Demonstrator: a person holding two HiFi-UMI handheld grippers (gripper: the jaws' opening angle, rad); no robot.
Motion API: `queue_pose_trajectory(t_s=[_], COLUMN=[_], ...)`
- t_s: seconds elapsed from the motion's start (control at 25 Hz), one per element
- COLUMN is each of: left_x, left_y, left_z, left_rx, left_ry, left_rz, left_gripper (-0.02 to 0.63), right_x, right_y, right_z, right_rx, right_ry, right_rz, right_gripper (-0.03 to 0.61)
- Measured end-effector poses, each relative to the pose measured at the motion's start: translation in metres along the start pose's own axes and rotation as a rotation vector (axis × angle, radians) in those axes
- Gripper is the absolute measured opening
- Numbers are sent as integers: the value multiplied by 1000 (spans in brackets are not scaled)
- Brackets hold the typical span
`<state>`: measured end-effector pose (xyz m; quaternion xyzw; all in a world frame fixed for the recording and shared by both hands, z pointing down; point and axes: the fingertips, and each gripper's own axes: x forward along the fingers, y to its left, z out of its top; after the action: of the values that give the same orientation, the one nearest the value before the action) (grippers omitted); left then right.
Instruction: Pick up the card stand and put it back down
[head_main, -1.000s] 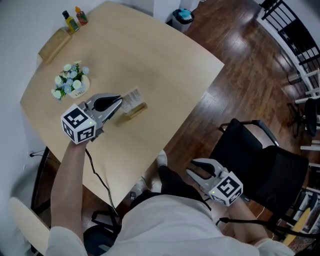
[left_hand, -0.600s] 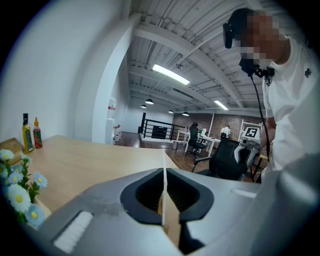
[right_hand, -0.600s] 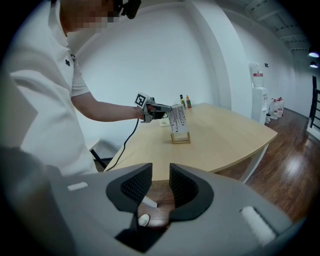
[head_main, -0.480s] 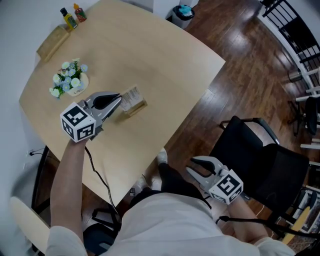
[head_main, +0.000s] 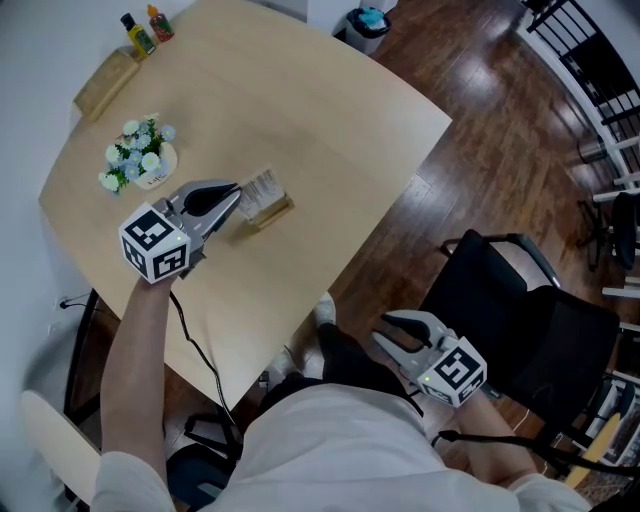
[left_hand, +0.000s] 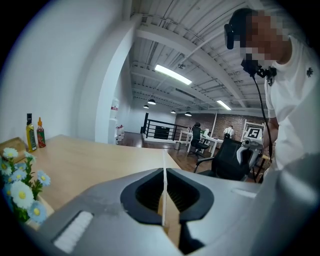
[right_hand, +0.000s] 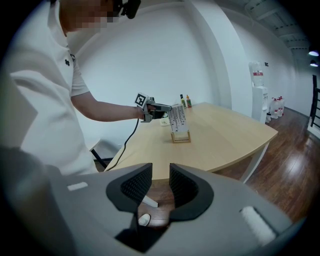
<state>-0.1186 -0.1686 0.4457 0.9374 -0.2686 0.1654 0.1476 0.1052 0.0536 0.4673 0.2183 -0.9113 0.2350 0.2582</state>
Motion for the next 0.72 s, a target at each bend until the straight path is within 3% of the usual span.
queue_pose_trajectory(t_s=[0.72], left_x=[10], left_y=[-3], left_z=[-13], left_rx=[10], left_ry=[28], left_rz=[10], left_gripper=[18], right_x=[-5], right_y=[0], right_z=[-9], right_rx=[10], right_ry=[1], right_rz=[4], right_gripper=[114])
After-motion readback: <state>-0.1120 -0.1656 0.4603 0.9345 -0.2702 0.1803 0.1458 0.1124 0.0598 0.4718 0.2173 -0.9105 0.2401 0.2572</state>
